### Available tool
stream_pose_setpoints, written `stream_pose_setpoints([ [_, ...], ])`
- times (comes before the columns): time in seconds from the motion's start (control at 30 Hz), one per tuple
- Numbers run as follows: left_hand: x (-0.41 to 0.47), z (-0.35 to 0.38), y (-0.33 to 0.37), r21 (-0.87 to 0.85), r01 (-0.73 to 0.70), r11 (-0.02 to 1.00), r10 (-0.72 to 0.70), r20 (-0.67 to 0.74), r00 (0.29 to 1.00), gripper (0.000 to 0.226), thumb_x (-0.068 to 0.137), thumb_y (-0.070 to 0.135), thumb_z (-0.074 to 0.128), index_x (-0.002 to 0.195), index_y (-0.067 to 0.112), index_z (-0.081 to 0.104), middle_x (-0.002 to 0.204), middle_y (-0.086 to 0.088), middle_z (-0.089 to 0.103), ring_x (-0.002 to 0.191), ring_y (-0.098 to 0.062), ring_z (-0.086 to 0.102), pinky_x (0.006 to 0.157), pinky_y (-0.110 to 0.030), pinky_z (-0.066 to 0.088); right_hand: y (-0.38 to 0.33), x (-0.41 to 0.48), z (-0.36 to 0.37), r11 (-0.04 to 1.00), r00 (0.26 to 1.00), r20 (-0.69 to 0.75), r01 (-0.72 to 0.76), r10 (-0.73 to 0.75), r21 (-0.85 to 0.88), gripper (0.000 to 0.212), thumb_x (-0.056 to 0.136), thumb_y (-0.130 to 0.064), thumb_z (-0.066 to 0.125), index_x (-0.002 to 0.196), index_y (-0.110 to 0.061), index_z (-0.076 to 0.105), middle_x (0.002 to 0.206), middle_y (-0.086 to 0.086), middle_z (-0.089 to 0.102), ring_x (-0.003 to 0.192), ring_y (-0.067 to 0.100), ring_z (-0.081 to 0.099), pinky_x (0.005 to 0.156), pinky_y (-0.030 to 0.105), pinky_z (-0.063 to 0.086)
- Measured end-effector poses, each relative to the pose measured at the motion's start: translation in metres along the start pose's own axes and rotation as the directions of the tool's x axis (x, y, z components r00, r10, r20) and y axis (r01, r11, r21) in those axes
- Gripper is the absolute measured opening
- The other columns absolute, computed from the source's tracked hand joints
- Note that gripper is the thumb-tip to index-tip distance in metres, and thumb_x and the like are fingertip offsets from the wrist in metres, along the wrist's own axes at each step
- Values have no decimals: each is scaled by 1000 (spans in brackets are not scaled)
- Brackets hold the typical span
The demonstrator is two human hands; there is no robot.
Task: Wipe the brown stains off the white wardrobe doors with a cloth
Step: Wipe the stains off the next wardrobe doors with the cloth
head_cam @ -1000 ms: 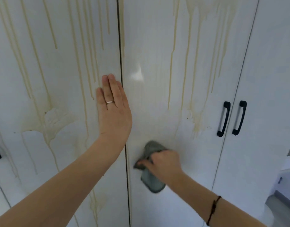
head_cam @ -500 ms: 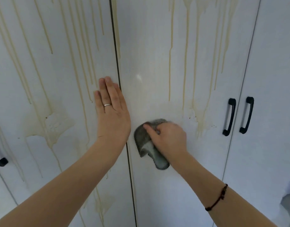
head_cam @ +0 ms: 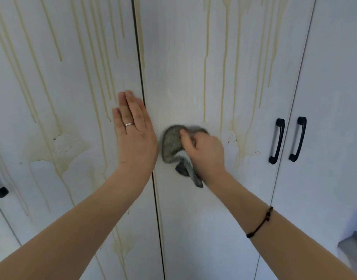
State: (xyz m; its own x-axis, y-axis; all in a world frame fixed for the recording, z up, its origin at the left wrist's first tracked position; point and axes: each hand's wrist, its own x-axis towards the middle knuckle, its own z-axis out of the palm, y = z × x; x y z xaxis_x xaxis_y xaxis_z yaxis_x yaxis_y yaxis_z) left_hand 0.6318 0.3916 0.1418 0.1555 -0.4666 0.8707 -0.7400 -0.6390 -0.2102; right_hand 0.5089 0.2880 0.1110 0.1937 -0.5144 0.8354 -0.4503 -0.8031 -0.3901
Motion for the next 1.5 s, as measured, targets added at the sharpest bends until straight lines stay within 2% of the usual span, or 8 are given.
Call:
stream_pose_setpoints([
  [0.2,0,-2,-4,43,-36,998,36,4,999,53,101,0,11,145,-25,-4,152,-48,0,144,-59,9,118,-58,24,78,-117,22,768,827,400,536,-395,-351,71,68,-49,83,43,-19,25,30,-7,31,24,12,30,39,13,16],
  [0.37,-2,-6,-1,41,-15,999,14,34,999,52,102,0,11,145,-25,-5,152,-49,-1,144,-59,8,118,-58,23,80,-48,-15,932,984,29,176,-176,-316,64,87,-55,52,40,-18,27,32,-5,30,29,12,33,36,17,21],
  [0.5,-1,-5,-1,35,-9,999,8,42,999,50,103,-1,8,144,-26,-6,151,-49,-1,144,-60,8,118,-60,22,68,11,-44,988,980,-136,-149,144,-27,58,89,-59,48,49,-23,27,37,-7,28,34,10,33,38,20,15],
  [0.77,-1,-5,-1,-38,20,999,-18,47,999,52,102,-1,11,143,-26,-10,150,-50,-6,144,-61,4,119,-61,19,100,-113,-10,895,962,257,196,-96,-400,72,76,-36,84,45,-22,20,31,-7,27,29,14,23,34,18,20],
  [1.03,-4,-9,1,-83,24,996,-17,84,996,49,98,-5,-6,143,-26,-13,150,-50,-8,143,-62,0,118,-63,16,63,-4,-41,991,996,-29,-86,84,-100,60,99,-57,32,54,-18,35,45,-4,42,40,15,44,40,26,31],
  [1.3,-3,-1,-2,-156,29,987,-23,37,999,51,101,-3,5,144,-24,-14,150,-49,-10,143,-62,-3,119,-64,11,130,-146,0,848,958,255,241,-130,-472,62,87,-46,59,35,-22,35,29,-6,35,21,14,34,38,14,15],
  [1.37,-2,1,-1,-179,38,983,-34,26,999,52,101,-4,7,144,-23,-14,151,-49,-9,143,-61,-3,119,-64,11,139,-131,-12,885,981,190,130,-47,-448,58,87,-38,74,40,-17,47,32,-2,41,23,19,39,35,16,25],
  [1.5,-3,2,2,-217,56,974,-51,29,998,51,101,-5,5,145,-22,-13,151,-48,-8,144,-61,-3,119,-65,11,132,-48,-51,948,965,-171,-233,199,-215,58,99,-52,34,52,-19,33,42,-4,37,34,17,38,42,21,22],
])
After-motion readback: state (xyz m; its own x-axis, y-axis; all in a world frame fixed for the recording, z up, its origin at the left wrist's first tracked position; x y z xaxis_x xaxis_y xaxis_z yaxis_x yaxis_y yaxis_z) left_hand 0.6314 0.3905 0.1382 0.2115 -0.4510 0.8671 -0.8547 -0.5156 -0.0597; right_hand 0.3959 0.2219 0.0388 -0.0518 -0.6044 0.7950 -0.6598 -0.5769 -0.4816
